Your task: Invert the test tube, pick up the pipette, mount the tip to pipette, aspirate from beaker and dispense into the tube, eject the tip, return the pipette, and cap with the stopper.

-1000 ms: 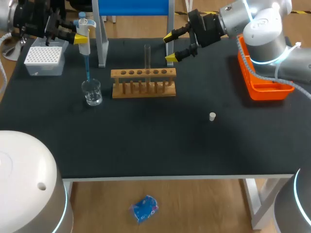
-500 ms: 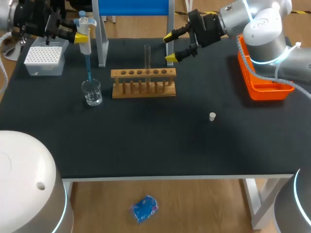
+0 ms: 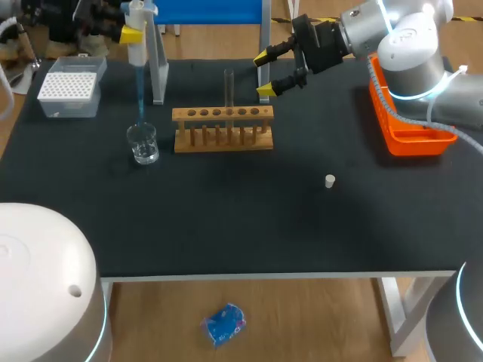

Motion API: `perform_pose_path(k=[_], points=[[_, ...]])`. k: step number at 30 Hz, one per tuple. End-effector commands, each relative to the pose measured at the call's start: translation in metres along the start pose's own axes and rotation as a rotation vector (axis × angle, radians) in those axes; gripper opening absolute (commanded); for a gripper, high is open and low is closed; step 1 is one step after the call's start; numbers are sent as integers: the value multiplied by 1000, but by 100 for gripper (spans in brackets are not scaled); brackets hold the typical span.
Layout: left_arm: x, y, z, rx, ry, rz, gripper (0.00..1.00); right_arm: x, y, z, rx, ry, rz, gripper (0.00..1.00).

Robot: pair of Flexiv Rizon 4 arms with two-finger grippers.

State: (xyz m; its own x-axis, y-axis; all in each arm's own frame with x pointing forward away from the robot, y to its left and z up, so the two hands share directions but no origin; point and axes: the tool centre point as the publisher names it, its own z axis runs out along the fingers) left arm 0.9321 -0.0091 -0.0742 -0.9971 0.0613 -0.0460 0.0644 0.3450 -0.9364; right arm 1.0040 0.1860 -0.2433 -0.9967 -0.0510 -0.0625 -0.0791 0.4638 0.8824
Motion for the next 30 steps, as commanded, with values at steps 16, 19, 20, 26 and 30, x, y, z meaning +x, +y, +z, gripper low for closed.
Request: perform_pose_path(k=[16, 19, 20, 26, 30], points=[[-48, -90, 37, 9, 69, 70, 0, 0, -1, 0, -1, 0, -1, 100], [-56, -100, 49, 21, 85, 89, 0, 0, -1, 0, -1, 0, -1, 100], [-59, -102, 52, 21, 89, 86, 0, 0, -1, 0, -1, 0, -1, 100], [-71, -118, 71, 40, 116, 107, 0, 0, -1, 0, -1, 0, -1, 100], [-75, -124, 80, 45, 130, 117, 0, 0, -1, 0, -1, 0, -1, 100]])
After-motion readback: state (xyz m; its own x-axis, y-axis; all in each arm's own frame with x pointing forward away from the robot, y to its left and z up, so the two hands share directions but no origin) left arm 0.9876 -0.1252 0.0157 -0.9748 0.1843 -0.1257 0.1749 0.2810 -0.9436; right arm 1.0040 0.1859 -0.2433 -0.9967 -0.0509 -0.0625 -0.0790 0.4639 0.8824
